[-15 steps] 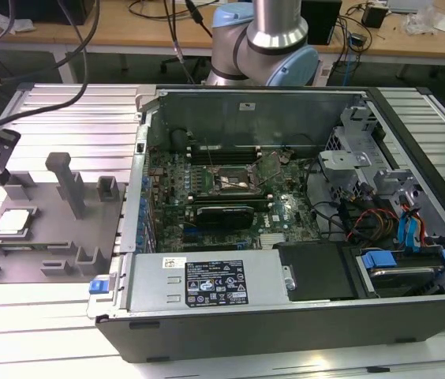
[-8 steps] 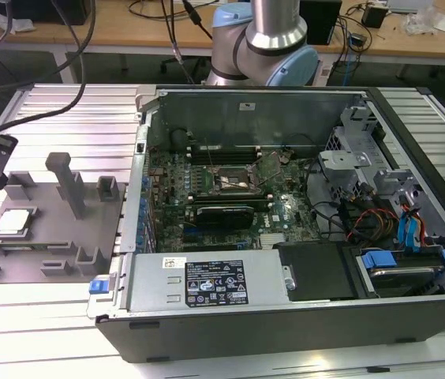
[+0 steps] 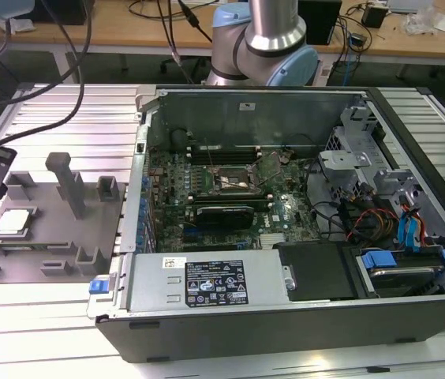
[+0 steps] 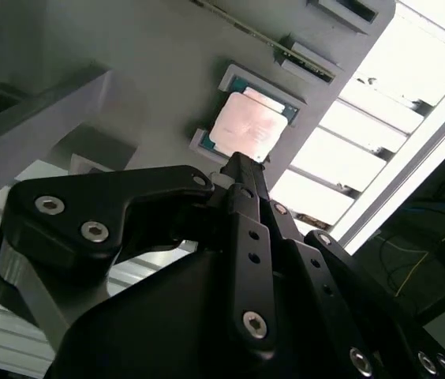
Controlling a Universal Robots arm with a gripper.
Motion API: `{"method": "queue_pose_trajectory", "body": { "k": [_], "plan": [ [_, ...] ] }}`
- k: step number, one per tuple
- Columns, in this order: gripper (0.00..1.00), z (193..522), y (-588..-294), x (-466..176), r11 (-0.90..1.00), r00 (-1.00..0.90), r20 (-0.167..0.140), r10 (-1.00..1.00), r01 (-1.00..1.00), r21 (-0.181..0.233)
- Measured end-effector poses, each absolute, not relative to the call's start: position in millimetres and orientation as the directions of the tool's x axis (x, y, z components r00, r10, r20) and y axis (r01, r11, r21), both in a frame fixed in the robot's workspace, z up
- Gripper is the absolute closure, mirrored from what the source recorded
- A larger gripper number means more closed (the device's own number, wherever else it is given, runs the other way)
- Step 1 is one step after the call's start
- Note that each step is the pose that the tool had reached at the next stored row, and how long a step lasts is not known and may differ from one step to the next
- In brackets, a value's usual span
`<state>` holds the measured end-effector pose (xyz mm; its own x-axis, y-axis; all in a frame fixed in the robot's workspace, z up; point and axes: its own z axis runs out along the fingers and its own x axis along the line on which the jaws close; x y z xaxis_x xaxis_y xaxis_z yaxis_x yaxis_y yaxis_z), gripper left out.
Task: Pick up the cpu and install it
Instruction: 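Pick up the cpu and move it towards the insertion slot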
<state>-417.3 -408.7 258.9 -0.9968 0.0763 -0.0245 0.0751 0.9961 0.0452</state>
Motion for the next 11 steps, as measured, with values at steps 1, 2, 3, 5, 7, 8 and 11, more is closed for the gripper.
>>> {"method": "queue_pose_trajectory", "body": {
  "k": [1,2,3,5,7,8,11],
  "plan": [
    [0.89,256.0,-409.5,-417.7,0.996,-0.997,-0.025,0.076,0.075,0.045],
    [0.89,254.1,-410.0,-418.0,0.996,-0.997,-0.025,0.076,0.075,0.045],
    [0.89,251.6,-410.8,-418.3,0.996,-0.997,-0.025,0.076,0.075,0.045],
    [0.89,247.4,-411.6,-418.6,0.996,-0.997,-0.025,0.076,0.075,0.045],
    [0.89,243.2,-412.2,-418.8,0.996,-0.997,-0.025,0.076,0.075,0.045],
    [0.89,241.1,-412.4,-418.9,0.996,-0.997,-0.025,0.076,0.075,0.045],
    [0.89,233.4,-412.5,-419.2,0.996,-0.997,-0.023,0.076,0.075,0.045]
  ]
}}
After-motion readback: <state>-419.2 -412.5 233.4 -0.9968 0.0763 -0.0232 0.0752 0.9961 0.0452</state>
